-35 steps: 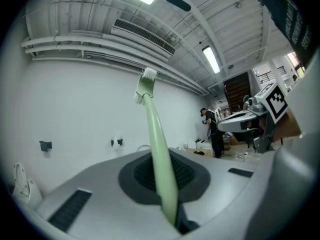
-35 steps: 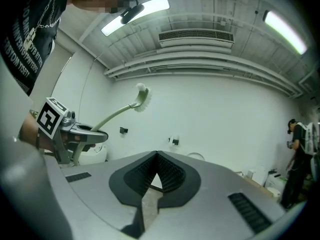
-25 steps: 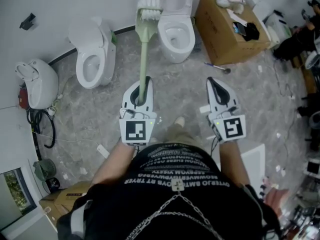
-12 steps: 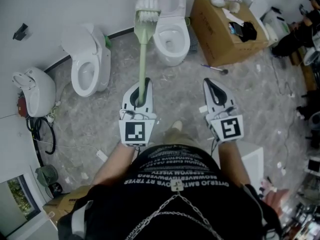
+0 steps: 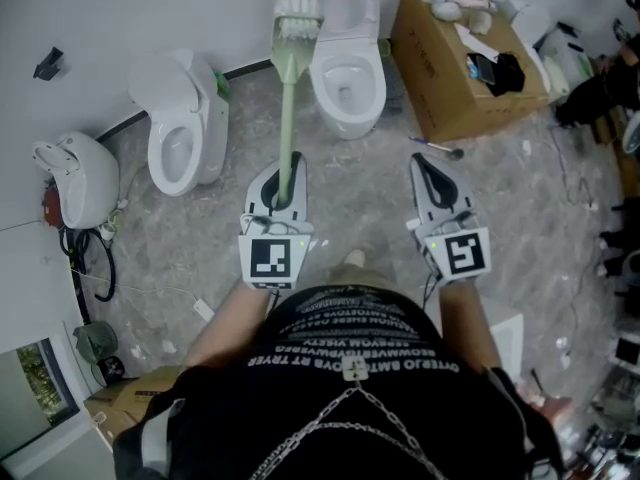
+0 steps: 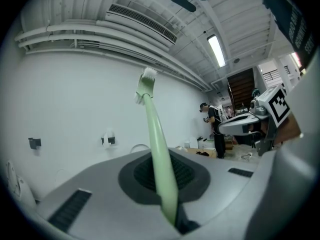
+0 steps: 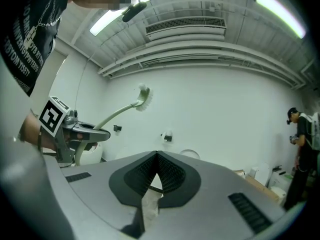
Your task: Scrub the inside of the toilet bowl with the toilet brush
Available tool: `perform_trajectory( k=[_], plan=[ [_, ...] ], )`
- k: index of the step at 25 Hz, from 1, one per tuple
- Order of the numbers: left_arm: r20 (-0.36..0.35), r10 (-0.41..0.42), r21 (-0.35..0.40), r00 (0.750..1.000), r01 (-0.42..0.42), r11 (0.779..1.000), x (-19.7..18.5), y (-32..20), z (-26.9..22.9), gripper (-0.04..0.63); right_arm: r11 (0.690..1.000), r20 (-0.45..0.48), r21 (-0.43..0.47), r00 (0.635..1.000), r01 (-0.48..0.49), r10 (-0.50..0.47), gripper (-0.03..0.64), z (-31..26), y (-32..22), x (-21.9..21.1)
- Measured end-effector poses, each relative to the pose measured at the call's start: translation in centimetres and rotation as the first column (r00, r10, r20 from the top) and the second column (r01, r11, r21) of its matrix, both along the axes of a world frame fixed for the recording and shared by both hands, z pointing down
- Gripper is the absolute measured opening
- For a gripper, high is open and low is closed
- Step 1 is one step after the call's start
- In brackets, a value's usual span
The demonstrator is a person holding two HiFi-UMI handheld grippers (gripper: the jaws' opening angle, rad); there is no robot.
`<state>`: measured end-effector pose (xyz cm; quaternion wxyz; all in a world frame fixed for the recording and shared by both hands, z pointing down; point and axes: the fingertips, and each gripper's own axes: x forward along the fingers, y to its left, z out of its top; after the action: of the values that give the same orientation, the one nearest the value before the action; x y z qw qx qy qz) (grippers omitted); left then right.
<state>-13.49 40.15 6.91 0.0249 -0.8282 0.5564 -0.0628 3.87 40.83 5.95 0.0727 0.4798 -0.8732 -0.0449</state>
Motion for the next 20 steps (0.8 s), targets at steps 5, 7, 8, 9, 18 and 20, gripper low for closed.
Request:
perform_trajectory(
  k=[5, 7, 8, 9, 18, 20],
  plan=[
    [0.029, -0.007, 0.014, 1.0, 0.007, 1.0, 2.4, -2.0, 0.0, 0.002, 1.0, -0.012, 0.014, 1.0, 0.003, -0.002, -0.009, 0.3, -2.0, 2.8],
    [0.024, -0.02, 0.013, 1.0, 0.02, 1.0, 3.3, -2.7, -0.2, 0.002, 1.0, -0.009, 0.009, 1.0, 0.005, -0.005, -0.009, 0.4, -2.7, 3.9],
    [0.022, -0.025, 0.013, 0.999, 0.025, 1.0, 3.7, -3.0, -0.3, 0.002, 1.0, -0.007, 0.003, 1.0, 0.001, -0.001, -0.009, 0.6, -3.1, 4.5],
    [0.024, -0.025, 0.014, 0.999, 0.025, 1.0, 4.1, -3.3, -0.4, 0.002, 1.0, -0.003, -0.005, 1.0, -0.003, 0.003, -0.009, 0.7, -3.5, 5.0],
    [0.03, -0.04, -0.007, 0.999, 0.041, 0.999, 4.4, -3.8, 0.6, 0.002, 1.0, 0.015, -0.02, 1.0, 0.018, -0.018, -0.009, 1.2, -4.4, 5.5],
    [0.041, -0.042, -0.006, 0.998, 0.042, 0.999, 4.3, -3.8, 0.9, 0.002, 1.0, 0.016, -0.022, 1.0, 0.022, -0.021, -0.009, 1.4, -4.3, 5.3]
  ],
)
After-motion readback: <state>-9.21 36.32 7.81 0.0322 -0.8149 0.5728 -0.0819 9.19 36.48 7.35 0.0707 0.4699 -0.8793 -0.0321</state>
